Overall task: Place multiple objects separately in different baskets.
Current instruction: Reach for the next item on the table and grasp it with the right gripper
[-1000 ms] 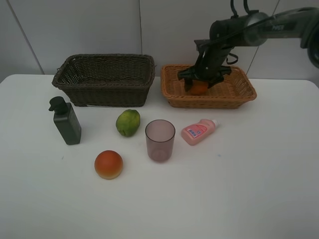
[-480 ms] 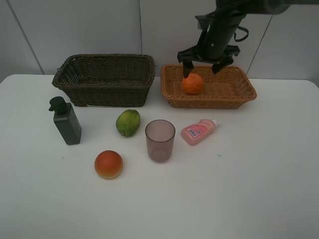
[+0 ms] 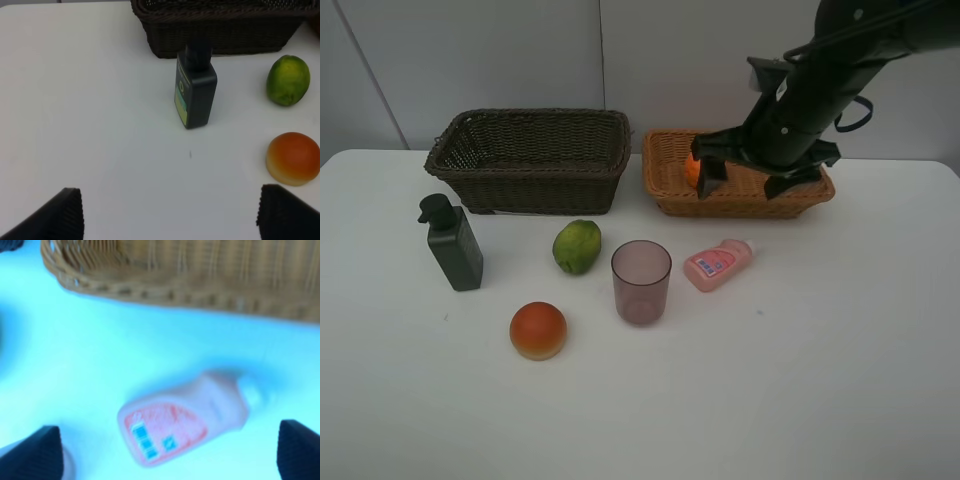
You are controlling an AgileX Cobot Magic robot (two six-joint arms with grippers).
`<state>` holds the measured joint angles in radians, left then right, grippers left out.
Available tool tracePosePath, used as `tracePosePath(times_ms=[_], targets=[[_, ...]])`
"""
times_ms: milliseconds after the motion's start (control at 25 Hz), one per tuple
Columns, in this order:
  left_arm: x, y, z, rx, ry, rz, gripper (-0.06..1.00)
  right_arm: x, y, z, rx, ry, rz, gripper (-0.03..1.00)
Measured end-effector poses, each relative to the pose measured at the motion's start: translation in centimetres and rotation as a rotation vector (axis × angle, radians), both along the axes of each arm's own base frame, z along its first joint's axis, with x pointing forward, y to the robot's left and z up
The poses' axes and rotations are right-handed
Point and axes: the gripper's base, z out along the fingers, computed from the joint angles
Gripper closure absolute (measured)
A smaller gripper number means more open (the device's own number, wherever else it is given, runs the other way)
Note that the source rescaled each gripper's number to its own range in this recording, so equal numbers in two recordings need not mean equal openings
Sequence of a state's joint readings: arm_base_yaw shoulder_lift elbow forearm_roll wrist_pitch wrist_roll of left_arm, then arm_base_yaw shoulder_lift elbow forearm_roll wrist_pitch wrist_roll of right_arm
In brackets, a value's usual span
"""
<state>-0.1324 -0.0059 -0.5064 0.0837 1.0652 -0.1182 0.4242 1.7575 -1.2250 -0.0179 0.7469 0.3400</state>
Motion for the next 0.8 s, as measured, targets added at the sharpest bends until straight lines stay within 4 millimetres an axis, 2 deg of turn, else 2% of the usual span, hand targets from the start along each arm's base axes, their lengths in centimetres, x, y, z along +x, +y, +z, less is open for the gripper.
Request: tracePosePath(times_ms=[200,400,600,800], targets=[[0.0,0.0,0.0,0.000,0.000,0.000,0.04,-1.7,-0.6,-2.6,0.032,0.068,-0.237,0.11],[0.0,0.0,0.0,0.000,0.000,0.000,0.04,-1.1,-1.2,-3.7,0.026,0.038,-0.492,0.11],[0.0,0.0,0.0,0.000,0.000,0.000,0.04,-0.8,0.1,-5.8,0.015,0.060,-0.574,0.11],[0.0,0.0,0.0,0.000,0.000,0.000,0.04,0.3,1.7,-7.1,0.022,0.072,-0.600,0.11]])
